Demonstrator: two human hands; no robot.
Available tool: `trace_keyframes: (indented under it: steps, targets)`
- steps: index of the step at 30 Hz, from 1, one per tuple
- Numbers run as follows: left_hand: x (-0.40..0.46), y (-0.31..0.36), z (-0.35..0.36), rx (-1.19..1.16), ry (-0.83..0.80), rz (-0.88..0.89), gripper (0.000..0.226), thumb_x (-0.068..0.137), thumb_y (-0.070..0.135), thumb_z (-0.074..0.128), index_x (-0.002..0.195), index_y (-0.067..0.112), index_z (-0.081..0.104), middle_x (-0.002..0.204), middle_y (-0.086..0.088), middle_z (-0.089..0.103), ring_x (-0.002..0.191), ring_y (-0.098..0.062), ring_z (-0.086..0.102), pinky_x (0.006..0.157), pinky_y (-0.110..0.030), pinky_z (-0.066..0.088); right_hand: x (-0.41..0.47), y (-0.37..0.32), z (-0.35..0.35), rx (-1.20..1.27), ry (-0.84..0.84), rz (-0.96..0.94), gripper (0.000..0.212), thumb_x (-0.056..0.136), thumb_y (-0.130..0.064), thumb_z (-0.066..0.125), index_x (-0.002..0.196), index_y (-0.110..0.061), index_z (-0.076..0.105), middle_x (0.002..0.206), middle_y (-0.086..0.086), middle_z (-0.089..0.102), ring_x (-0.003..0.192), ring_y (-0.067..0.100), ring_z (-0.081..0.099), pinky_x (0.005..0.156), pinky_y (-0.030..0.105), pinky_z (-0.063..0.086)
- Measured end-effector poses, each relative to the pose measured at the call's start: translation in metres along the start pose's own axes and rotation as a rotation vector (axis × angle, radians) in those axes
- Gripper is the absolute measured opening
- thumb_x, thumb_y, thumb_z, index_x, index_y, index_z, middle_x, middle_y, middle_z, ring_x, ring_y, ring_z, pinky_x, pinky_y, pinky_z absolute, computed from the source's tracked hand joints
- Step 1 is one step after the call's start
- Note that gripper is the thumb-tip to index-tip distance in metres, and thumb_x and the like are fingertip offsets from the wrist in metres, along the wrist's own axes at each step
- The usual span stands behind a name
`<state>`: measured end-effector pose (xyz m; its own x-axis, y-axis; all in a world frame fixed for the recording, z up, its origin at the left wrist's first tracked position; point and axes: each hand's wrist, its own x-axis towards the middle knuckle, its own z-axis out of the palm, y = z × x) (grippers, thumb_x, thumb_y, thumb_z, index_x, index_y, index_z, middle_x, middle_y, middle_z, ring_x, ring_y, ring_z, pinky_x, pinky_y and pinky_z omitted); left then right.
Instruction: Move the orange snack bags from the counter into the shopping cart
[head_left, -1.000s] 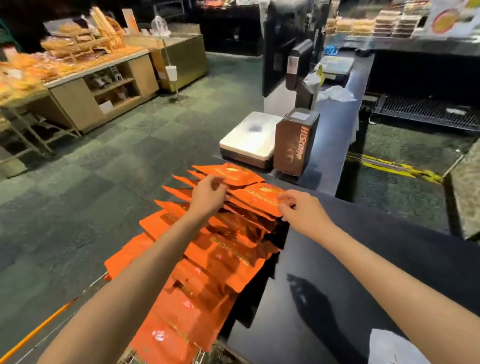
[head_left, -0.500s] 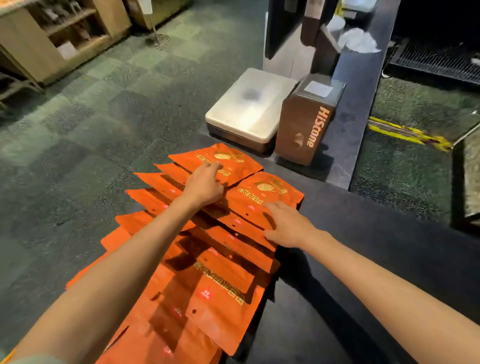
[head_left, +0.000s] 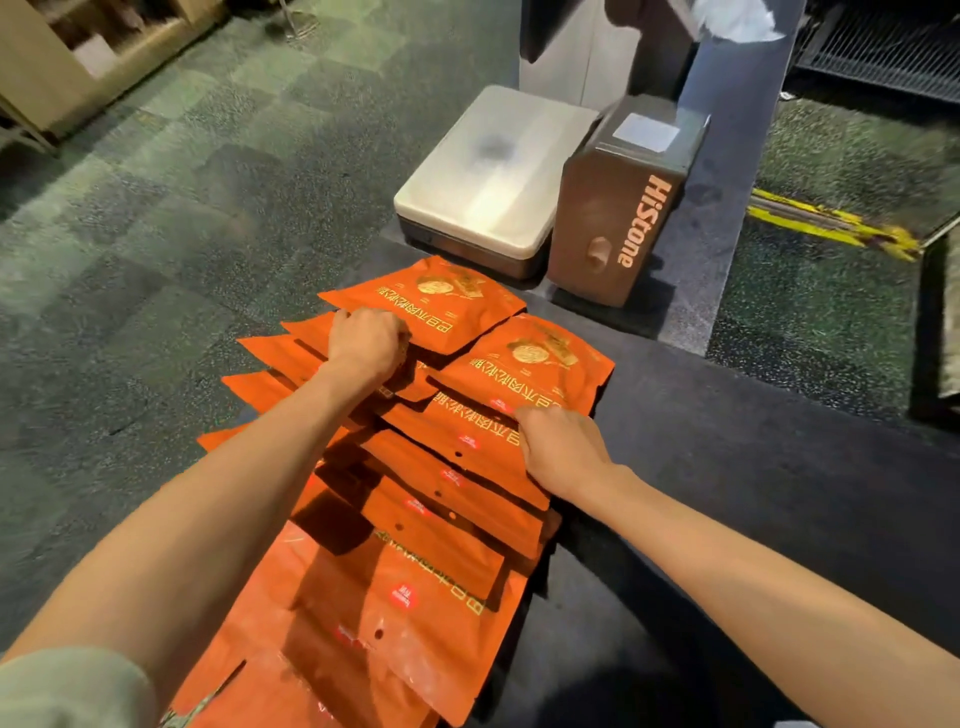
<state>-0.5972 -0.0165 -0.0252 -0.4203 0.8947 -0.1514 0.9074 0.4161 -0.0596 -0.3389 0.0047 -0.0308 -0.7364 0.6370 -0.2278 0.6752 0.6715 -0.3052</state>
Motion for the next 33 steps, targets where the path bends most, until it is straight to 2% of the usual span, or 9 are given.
trace_keyframes:
  steps: [5, 8, 10, 14, 18, 21, 23, 29, 33]
  targets:
    - [-0.006, 0.003, -0.019, 0.007, 0.107, 0.016, 0.025, 0.087, 0.017, 0.052, 0.099, 0.025, 0.072, 0.099, -0.01, 0.072, 0.099, -0.029, 0.063, 0.09, -0.035, 0.038, -0.003, 0.011, -0.017, 0.022, 0.152, 0.073, 0.016, 0.095, -0.012, 0.043, 0.093, -0.014, 0.058, 0.083, 0.009, 0.067, 0.074, 0.032, 0.064, 0.057, 0.038, 0.046]
    - [-0.018, 0.008, -0.041, -0.008, 0.186, 0.063, 0.021, 0.088, 0.027, 0.053, 0.096, 0.02, 0.072, 0.093, -0.014, 0.071, 0.096, -0.032, 0.064, 0.086, -0.035, 0.04, -0.013, 0.011, -0.035, 0.041, 0.238, 0.087, 0.016, 0.093, -0.014, 0.045, 0.099, -0.018, 0.06, 0.088, 0.008, 0.068, 0.081, 0.034, 0.066, 0.064, 0.041, 0.051]
    - [-0.029, 0.01, -0.057, -0.025, 0.273, 0.102, 0.021, 0.087, 0.029, 0.054, 0.091, 0.018, 0.071, 0.09, -0.015, 0.071, 0.093, -0.034, 0.064, 0.079, -0.036, 0.04, -0.023, 0.008, -0.047, 0.051, 0.284, 0.098, 0.021, 0.095, -0.016, 0.045, 0.109, -0.017, 0.06, 0.097, 0.01, 0.069, 0.088, 0.036, 0.064, 0.066, 0.039, 0.046]
    - [-0.06, 0.016, -0.092, -0.061, 0.404, 0.14, 0.019, 0.076, 0.016, 0.045, 0.071, 0.012, 0.062, 0.079, -0.016, 0.069, 0.081, -0.038, 0.064, 0.065, -0.036, 0.037, -0.054, 0.003, -0.068, 0.071, 0.366, 0.126, 0.021, 0.097, -0.017, 0.043, 0.11, -0.017, 0.059, 0.097, 0.011, 0.068, 0.089, 0.037, 0.063, 0.061, 0.035, 0.038]
    - [-0.096, 0.022, -0.12, -0.043, 0.456, 0.098, 0.016, 0.084, 0.016, 0.052, 0.089, 0.016, 0.067, 0.093, -0.01, 0.071, 0.091, -0.035, 0.065, 0.066, -0.038, 0.045, -0.094, -0.008, -0.087, 0.133, 0.476, 0.183, 0.02, 0.095, -0.017, 0.044, 0.103, -0.015, 0.062, 0.092, 0.014, 0.068, 0.086, 0.04, 0.062, 0.064, 0.041, 0.047]
    - [-0.133, 0.027, -0.136, -0.129, 0.55, 0.118, 0.028, 0.084, 0.028, 0.042, 0.094, 0.022, 0.068, 0.095, -0.008, 0.07, 0.092, -0.035, 0.065, 0.063, -0.036, 0.041, -0.13, -0.017, -0.098, 0.183, 0.586, 0.184, 0.019, 0.095, -0.015, 0.044, 0.1, -0.014, 0.063, 0.087, 0.015, 0.068, 0.083, 0.041, 0.061, 0.064, 0.042, 0.05]
    - [-0.155, 0.03, -0.144, -0.151, 0.6, 0.109, 0.022, 0.085, 0.025, 0.047, 0.095, 0.023, 0.067, 0.095, -0.006, 0.069, 0.091, -0.034, 0.065, 0.063, -0.038, 0.043, -0.153, -0.022, -0.104, 0.221, 0.654, 0.178, 0.019, 0.096, -0.015, 0.044, 0.099, -0.014, 0.063, 0.084, 0.015, 0.068, 0.08, 0.04, 0.061, 0.063, 0.042, 0.049]
    - [-0.234, 0.047, -0.161, -0.15, 0.659, 0.069, 0.015, 0.084, 0.02, 0.055, 0.097, 0.024, 0.063, 0.097, -0.002, 0.069, 0.091, -0.034, 0.066, 0.066, -0.039, 0.046, -0.225, -0.037, -0.111, 0.314, 0.792, 0.141, 0.023, 0.097, -0.015, 0.043, 0.091, -0.008, 0.064, 0.075, 0.015, 0.065, 0.071, 0.037, 0.059, 0.056, 0.038, 0.039]
    - [-0.302, 0.059, -0.169, -0.231, 0.75, 0.038, 0.029, 0.082, 0.027, 0.051, 0.107, 0.024, 0.064, 0.104, -0.006, 0.069, 0.095, -0.036, 0.065, 0.073, -0.044, 0.049, -0.274, -0.043, -0.11, 0.358, 0.841, 0.062, 0.022, 0.097, -0.012, 0.044, 0.089, -0.006, 0.064, 0.07, 0.014, 0.062, 0.064, 0.031, 0.053, 0.054, 0.034, 0.033]
